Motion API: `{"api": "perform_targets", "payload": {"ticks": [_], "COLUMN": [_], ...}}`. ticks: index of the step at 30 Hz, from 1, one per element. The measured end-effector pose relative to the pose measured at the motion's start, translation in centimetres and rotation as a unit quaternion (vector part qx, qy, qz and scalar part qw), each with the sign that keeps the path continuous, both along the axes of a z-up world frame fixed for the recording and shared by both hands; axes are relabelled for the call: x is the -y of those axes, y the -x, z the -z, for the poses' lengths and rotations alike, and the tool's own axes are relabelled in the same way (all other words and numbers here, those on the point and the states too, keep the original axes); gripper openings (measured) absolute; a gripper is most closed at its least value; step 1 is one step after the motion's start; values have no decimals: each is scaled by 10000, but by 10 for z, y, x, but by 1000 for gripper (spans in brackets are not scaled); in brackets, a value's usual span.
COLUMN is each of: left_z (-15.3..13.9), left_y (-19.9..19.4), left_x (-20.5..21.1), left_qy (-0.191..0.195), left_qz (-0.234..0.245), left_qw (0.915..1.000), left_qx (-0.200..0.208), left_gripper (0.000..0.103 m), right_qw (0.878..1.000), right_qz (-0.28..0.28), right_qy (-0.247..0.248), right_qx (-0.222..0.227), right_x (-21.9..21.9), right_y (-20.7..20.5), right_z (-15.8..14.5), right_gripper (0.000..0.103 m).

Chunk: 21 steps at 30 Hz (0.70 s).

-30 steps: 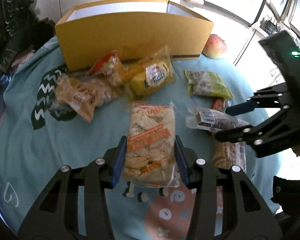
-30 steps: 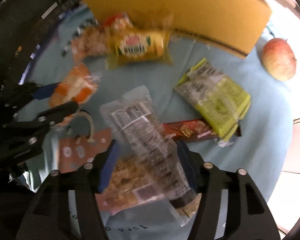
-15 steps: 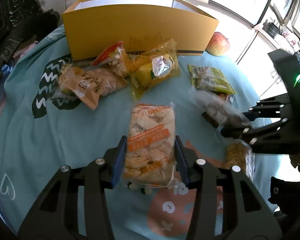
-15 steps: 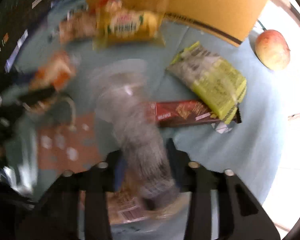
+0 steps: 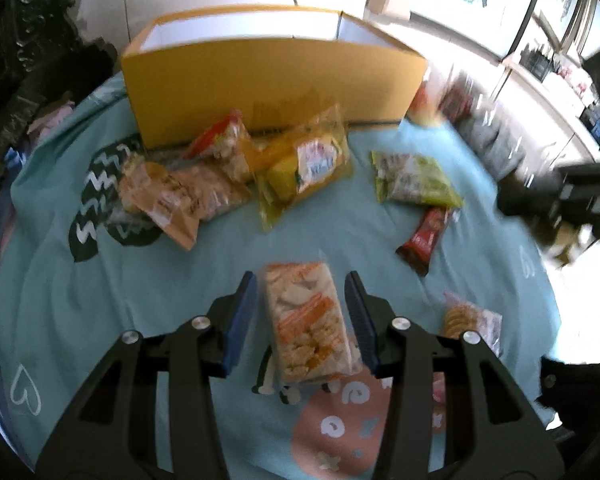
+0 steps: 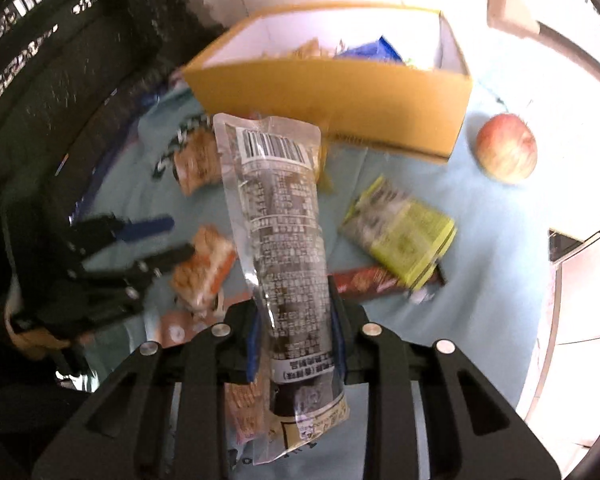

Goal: Organize snacks
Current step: 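Lift the cake packet with the left tool while the right tool lifts the dark-print bag, then carry both packets over the yellow box and release them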

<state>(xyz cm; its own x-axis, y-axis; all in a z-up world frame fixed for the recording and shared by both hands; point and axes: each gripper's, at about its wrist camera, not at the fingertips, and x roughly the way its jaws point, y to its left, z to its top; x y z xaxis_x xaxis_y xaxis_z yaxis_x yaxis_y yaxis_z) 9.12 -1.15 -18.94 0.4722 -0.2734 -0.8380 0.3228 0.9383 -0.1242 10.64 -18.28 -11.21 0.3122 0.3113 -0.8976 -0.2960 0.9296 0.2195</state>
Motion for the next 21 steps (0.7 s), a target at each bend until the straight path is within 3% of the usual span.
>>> {"api": "perform_targets", "payload": {"ticks": [3, 6, 7, 10, 15, 21], "left_z": [17, 33, 38, 36, 1, -59], "left_y": [2, 1, -1, 2, 9, 0], "left_x": [8, 18, 19, 17, 11, 3], "left_qy": [-114, -451, -481, -404, 69, 364], "left_qz": [148, 163, 101, 135, 199, -3], "left_qw": [9996, 9987, 9984, 9988, 9997, 9955], "left_qx": [-198, -190, -261, -259, 118, 870], "left_gripper": [45, 53, 48, 45, 45, 45], "right_qw": [9998, 9997, 9997, 9997, 9998, 9992], "right_qz": [171, 161, 141, 89, 150, 152], "right_qy": [-18, 34, 34, 46, -48, -274], "right_qx": [-63, -169, -198, -227, -148, 251], "right_x": [5, 0, -1, -6, -1, 0], "right_y": [-7, -1, 1, 5, 3, -15], "right_z": [0, 10, 12, 14, 11, -22], "right_gripper": [28, 28, 28, 28, 28, 28]}}
